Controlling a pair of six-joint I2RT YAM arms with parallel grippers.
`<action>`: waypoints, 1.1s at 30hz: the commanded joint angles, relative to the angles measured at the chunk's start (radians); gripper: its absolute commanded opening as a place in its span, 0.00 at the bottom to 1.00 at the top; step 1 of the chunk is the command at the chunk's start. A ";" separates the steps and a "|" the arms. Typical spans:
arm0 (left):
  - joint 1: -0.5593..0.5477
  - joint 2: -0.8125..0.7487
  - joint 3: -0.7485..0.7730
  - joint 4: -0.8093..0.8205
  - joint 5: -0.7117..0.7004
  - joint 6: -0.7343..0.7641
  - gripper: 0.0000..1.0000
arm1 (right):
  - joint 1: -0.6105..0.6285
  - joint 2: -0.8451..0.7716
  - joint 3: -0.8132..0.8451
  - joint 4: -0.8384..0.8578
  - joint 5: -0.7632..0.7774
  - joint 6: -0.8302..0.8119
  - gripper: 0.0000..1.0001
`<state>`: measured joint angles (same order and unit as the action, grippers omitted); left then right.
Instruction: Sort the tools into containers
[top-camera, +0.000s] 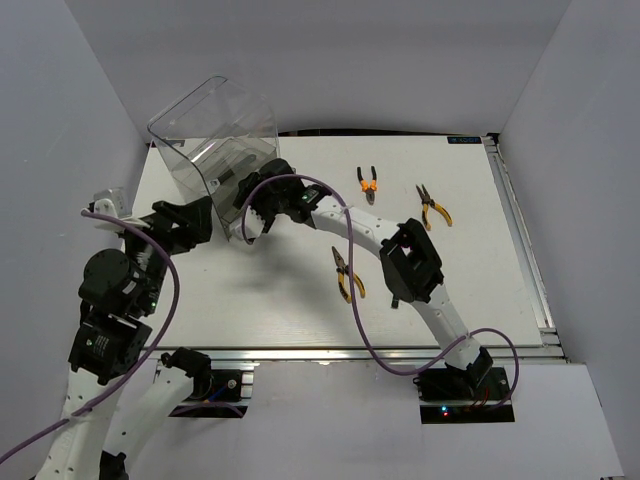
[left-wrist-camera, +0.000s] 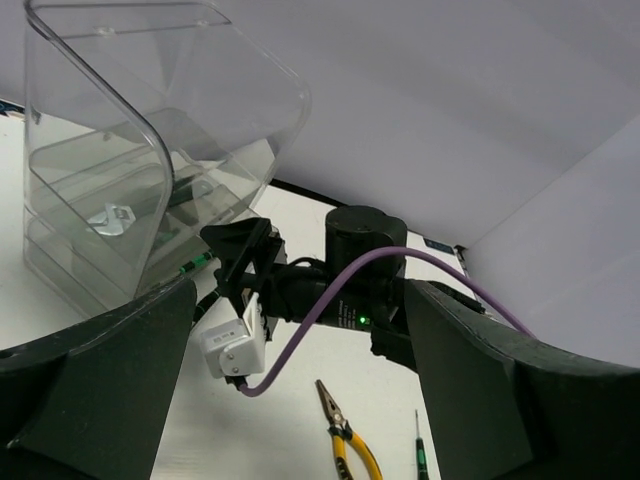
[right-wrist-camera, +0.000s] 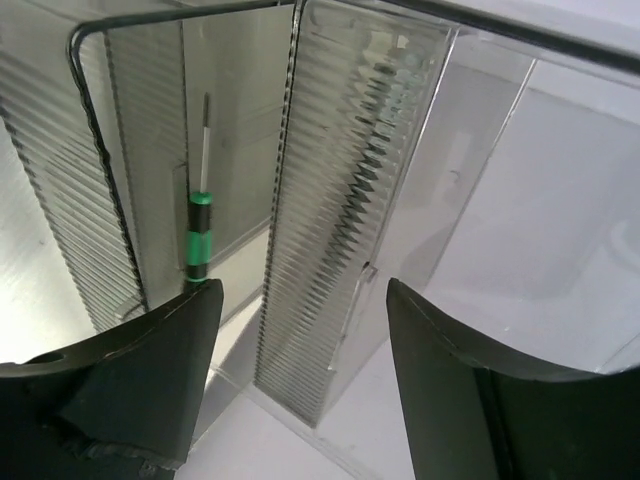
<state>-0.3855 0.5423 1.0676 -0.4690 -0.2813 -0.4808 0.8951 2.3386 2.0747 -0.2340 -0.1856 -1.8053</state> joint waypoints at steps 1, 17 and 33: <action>0.004 0.039 0.012 -0.007 0.071 -0.005 0.95 | -0.018 -0.071 -0.025 0.042 -0.009 0.093 0.72; -0.038 0.510 -0.044 0.234 0.683 -0.185 0.08 | -0.540 -0.685 -0.677 -0.106 0.003 1.266 0.00; -0.536 1.410 0.483 0.021 0.553 -0.035 0.73 | -1.223 -0.826 -0.913 -0.536 -0.655 1.184 0.64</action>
<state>-0.8700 1.9209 1.4445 -0.3744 0.3115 -0.5728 -0.3023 1.5818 1.1942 -0.6926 -0.6865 -0.5652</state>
